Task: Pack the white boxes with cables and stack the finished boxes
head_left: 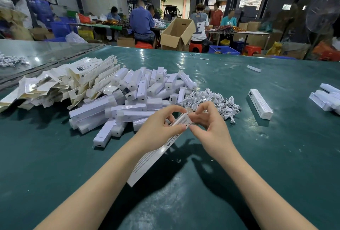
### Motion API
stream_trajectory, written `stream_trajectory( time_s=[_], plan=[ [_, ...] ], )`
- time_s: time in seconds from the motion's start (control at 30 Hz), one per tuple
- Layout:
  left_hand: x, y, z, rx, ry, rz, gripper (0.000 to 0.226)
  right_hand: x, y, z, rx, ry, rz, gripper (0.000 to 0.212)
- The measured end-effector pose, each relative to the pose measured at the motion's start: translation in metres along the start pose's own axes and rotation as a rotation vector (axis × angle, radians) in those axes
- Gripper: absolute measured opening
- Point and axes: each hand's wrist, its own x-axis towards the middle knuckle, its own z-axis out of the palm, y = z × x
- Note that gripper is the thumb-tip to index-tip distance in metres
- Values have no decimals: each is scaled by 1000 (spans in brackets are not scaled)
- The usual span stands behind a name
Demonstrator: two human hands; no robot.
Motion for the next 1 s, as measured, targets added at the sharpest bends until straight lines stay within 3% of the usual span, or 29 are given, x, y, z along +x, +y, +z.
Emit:
stream_trajectory(
  time_s=[0.17,0.3,0.47,0.57,0.7,0.9,1.0],
  plan=[
    [-1,4,4,-184,-51,-19,28,1,0,3,244,119,38,41],
    [-2,5,13,-246,-44,-16,25,-1,-1,3,133,135,17,39],
    [-4,6,13,-499,-107,-101,26,-1,-2,-1,95,165,8,38],
    [-3,6,14,-509,-73,-105,29,-2,-6,-1,150,147,-18,36],
    [-3,6,9,-529,-75,-95,28,0,-11,-3,43,56,-85,41],
    [-3,8,13,-529,-145,-81,25,4,-8,-11,192,-104,44,40],
    [-1,8,14,-512,-159,-91,20,1,-6,-6,214,-41,52,39]
  ],
)
